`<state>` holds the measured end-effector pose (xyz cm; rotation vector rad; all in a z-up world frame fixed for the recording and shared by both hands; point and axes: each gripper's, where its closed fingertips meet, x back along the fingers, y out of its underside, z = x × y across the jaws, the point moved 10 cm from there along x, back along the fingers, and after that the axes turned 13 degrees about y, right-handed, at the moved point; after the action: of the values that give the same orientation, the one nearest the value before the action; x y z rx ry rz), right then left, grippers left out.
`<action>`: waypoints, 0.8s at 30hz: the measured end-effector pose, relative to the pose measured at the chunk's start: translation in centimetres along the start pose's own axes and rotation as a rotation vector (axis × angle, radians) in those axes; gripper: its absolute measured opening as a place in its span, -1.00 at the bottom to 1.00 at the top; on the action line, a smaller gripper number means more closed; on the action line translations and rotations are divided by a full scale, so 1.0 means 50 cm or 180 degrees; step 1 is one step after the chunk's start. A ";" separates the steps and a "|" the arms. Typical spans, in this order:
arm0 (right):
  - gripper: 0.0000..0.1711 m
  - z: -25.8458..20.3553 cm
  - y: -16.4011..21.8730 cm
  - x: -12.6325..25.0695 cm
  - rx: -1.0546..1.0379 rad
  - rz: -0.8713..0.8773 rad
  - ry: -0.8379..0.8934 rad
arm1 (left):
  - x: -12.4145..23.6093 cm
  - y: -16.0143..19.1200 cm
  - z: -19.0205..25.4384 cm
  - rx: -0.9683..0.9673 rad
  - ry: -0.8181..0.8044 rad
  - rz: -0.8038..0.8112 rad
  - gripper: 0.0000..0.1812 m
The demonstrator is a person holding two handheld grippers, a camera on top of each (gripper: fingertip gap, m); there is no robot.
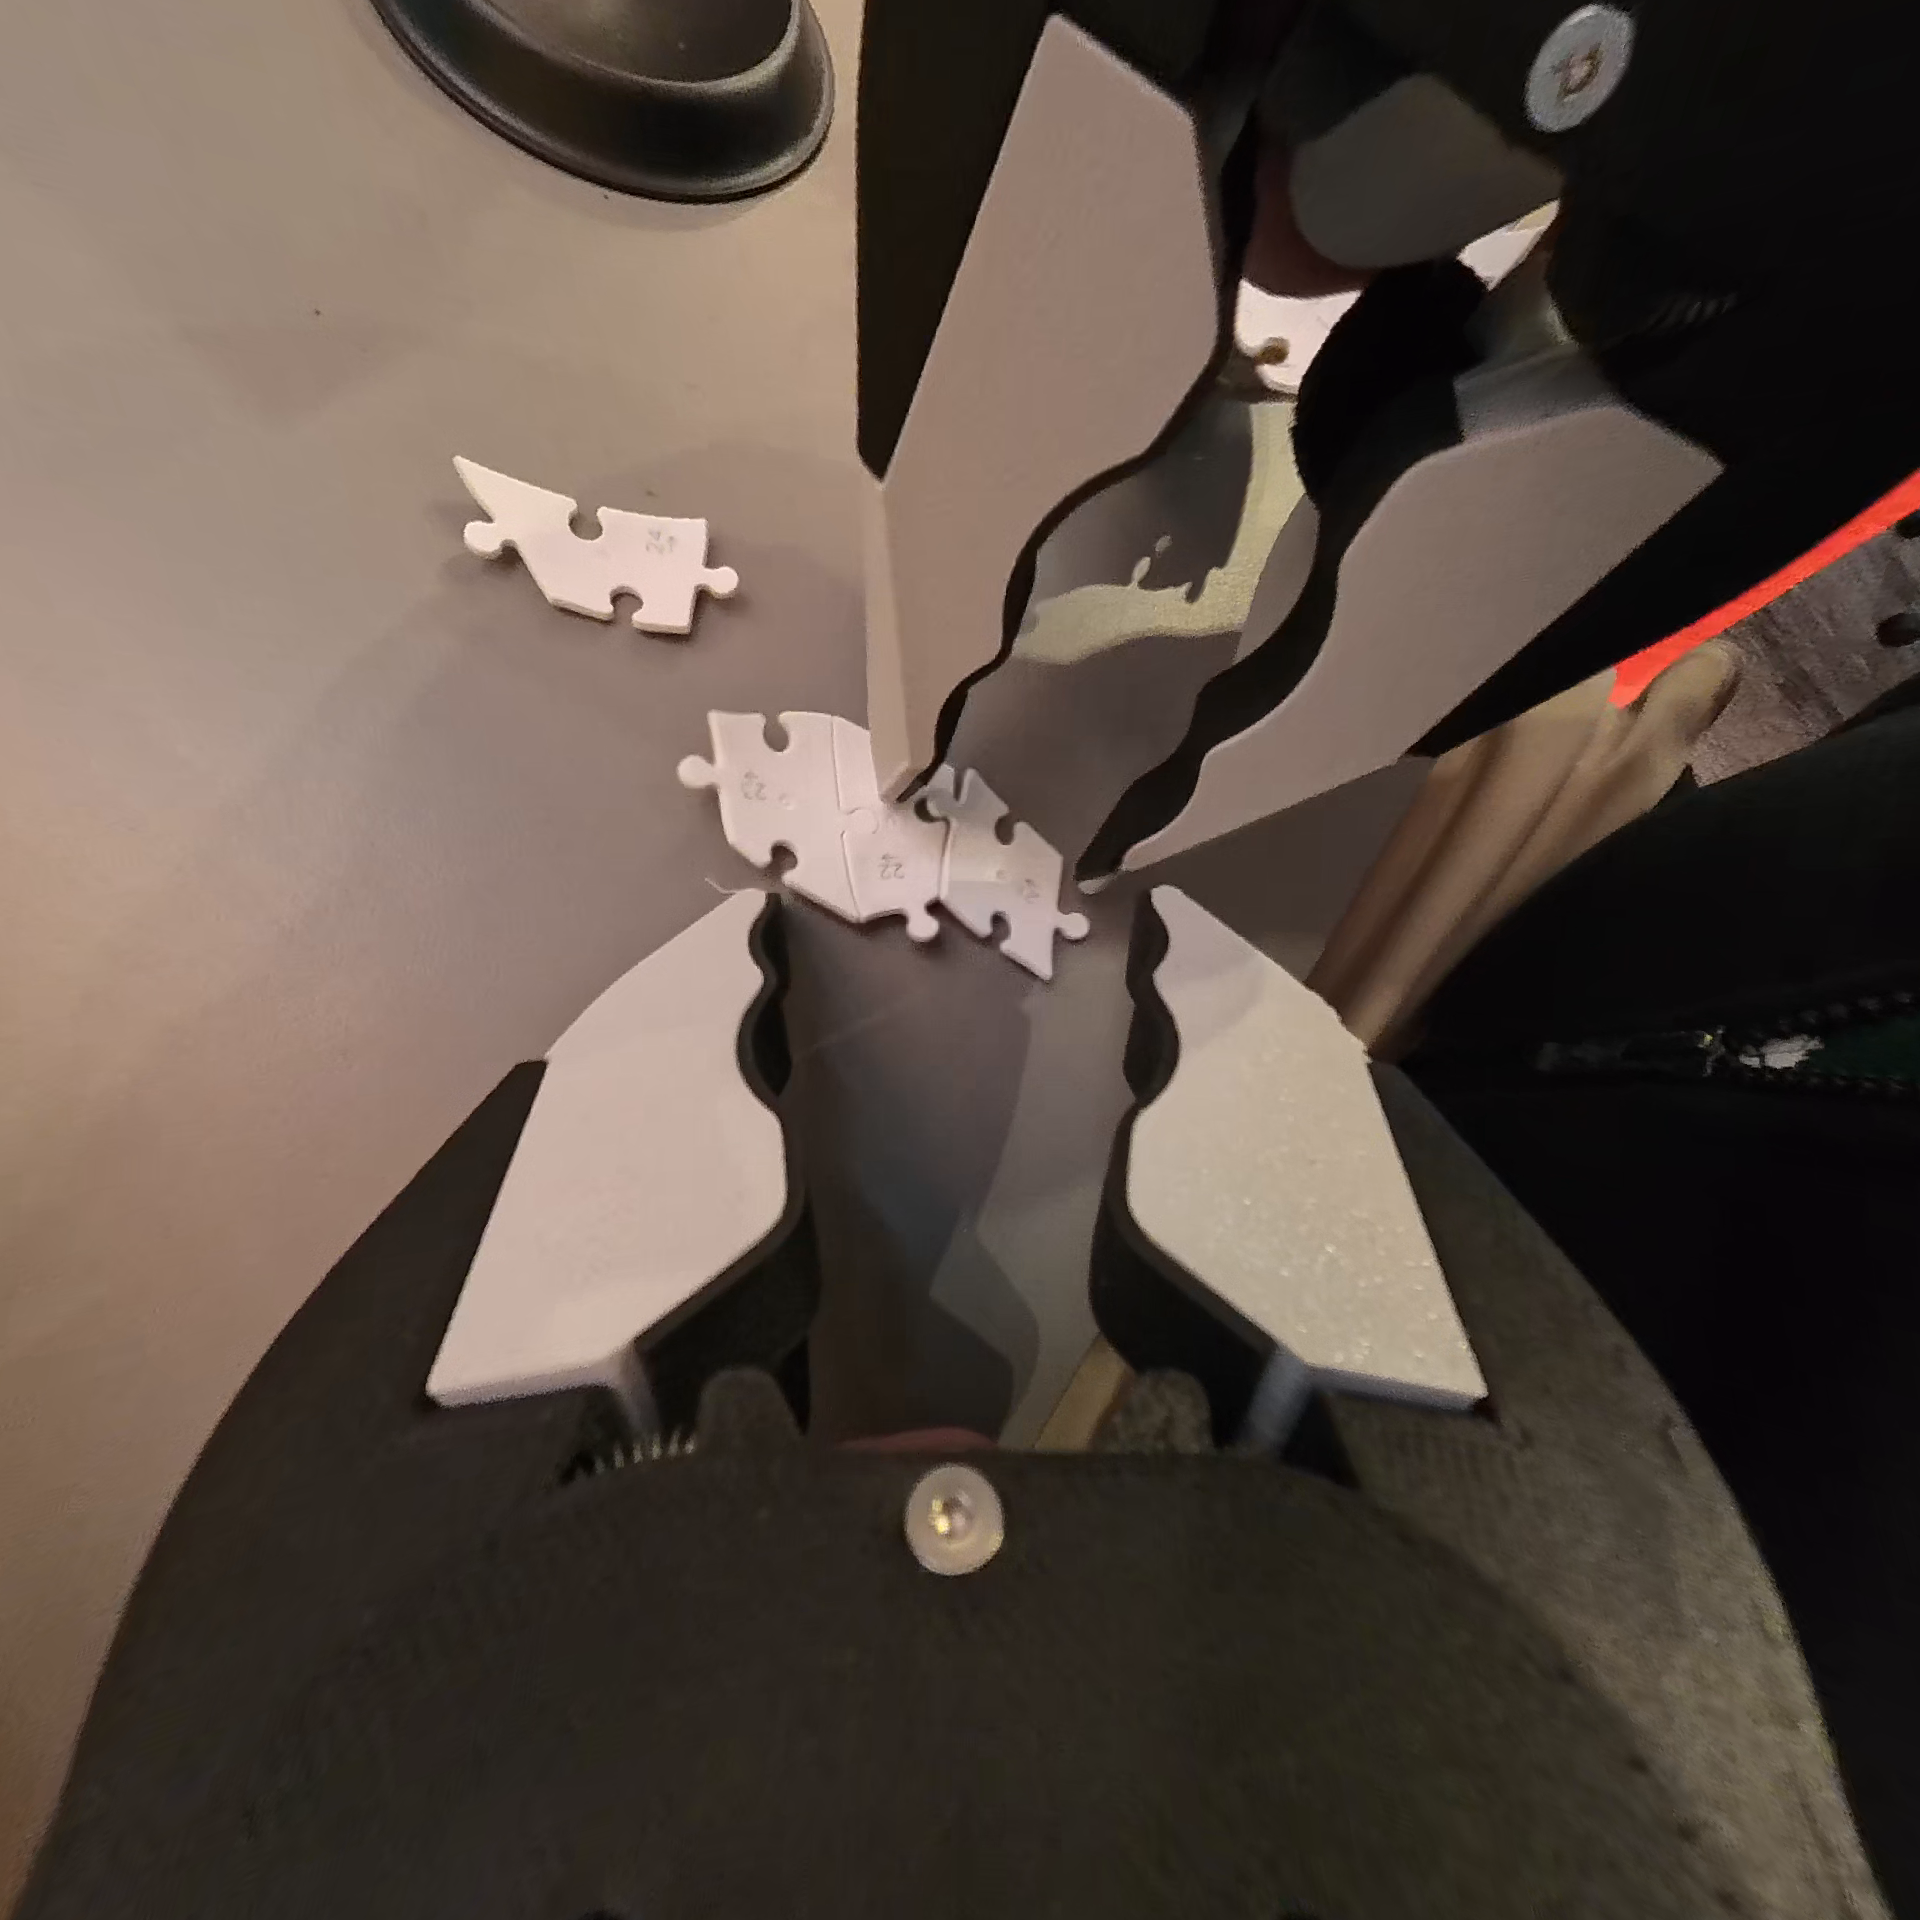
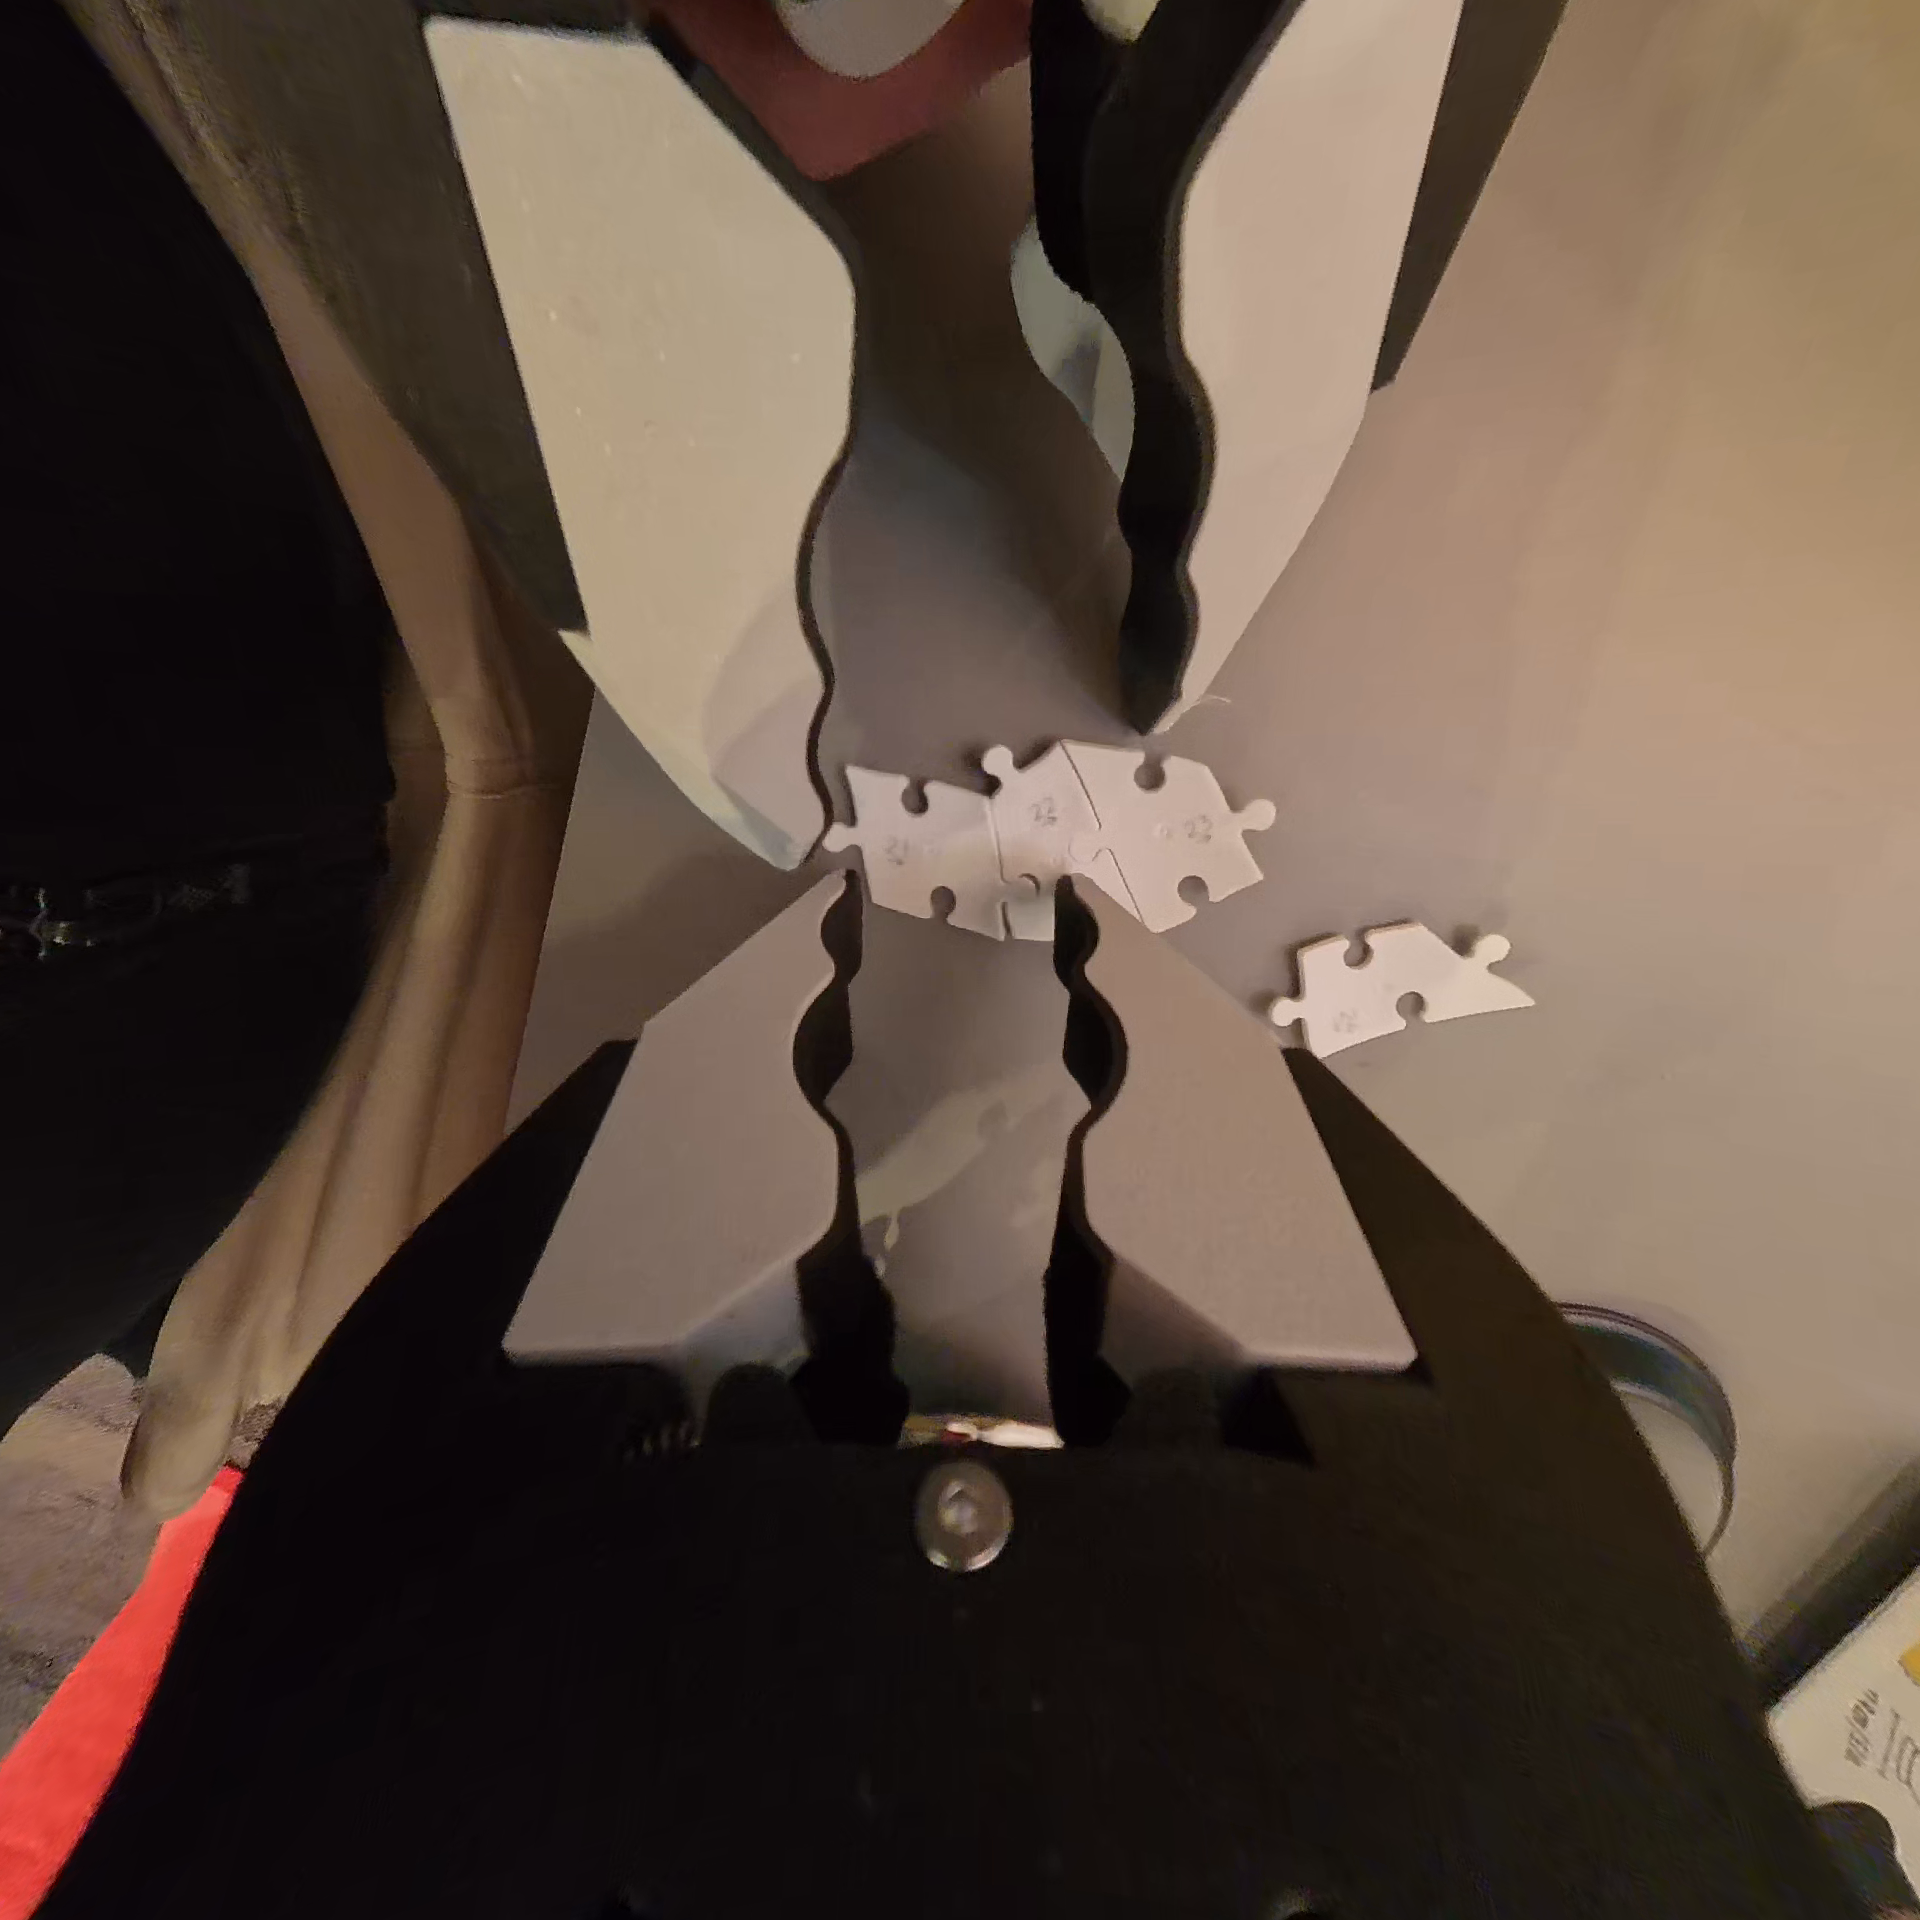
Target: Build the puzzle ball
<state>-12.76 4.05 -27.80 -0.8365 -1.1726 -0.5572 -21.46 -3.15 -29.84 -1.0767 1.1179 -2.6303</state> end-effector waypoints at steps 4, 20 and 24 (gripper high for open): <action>-0.58 0.004 0.002 0.010 -0.0001 0.0013 0.0036 | 0.002 0.002 0.002 -0.0021 -0.0025 -0.0025 -0.30; -0.61 -0.025 0.025 0.018 -0.0381 -0.0057 0.0001 | -0.008 0.001 0.022 -0.0325 -0.0130 -0.0304 -0.28; -0.59 -0.019 0.026 0.011 -0.0435 -0.0059 0.0036 | -0.009 -0.002 0.015 -0.0296 -0.0087 -0.0277 -0.25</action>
<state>-11.07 4.06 -27.77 -0.9386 -1.1424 -0.6621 -20.63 -3.37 -29.66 -1.2010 1.2260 -2.6436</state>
